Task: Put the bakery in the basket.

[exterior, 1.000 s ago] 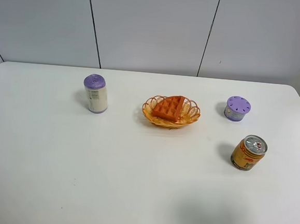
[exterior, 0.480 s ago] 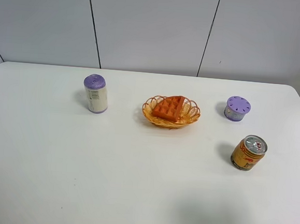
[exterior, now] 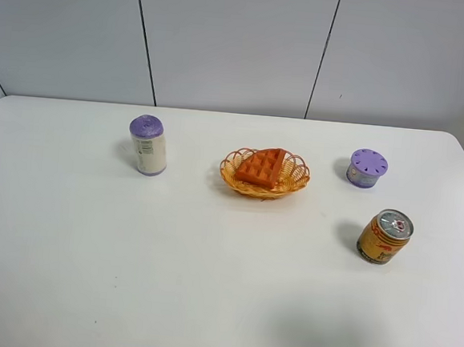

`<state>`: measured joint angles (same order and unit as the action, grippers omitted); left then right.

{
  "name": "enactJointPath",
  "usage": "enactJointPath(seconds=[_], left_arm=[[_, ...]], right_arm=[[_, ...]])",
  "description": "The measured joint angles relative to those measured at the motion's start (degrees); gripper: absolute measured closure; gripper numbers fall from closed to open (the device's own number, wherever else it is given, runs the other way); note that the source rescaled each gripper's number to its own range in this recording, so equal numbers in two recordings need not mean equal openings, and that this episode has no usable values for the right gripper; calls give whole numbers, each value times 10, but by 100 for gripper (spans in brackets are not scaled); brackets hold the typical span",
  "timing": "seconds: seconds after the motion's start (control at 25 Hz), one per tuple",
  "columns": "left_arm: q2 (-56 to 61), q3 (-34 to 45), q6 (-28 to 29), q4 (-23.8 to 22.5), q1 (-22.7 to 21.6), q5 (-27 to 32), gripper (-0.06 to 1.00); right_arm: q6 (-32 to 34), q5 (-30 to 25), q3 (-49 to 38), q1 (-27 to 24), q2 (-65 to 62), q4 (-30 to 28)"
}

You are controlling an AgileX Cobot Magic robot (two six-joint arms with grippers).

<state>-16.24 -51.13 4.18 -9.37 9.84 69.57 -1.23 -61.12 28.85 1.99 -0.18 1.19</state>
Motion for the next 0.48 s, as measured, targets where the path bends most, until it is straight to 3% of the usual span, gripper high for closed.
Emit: enactJointPath(seconds=[0.48], left_arm=[[132, 147, 2, 26, 0, -45, -4]], right_arm=[[0, 0, 0, 0, 0, 0]])
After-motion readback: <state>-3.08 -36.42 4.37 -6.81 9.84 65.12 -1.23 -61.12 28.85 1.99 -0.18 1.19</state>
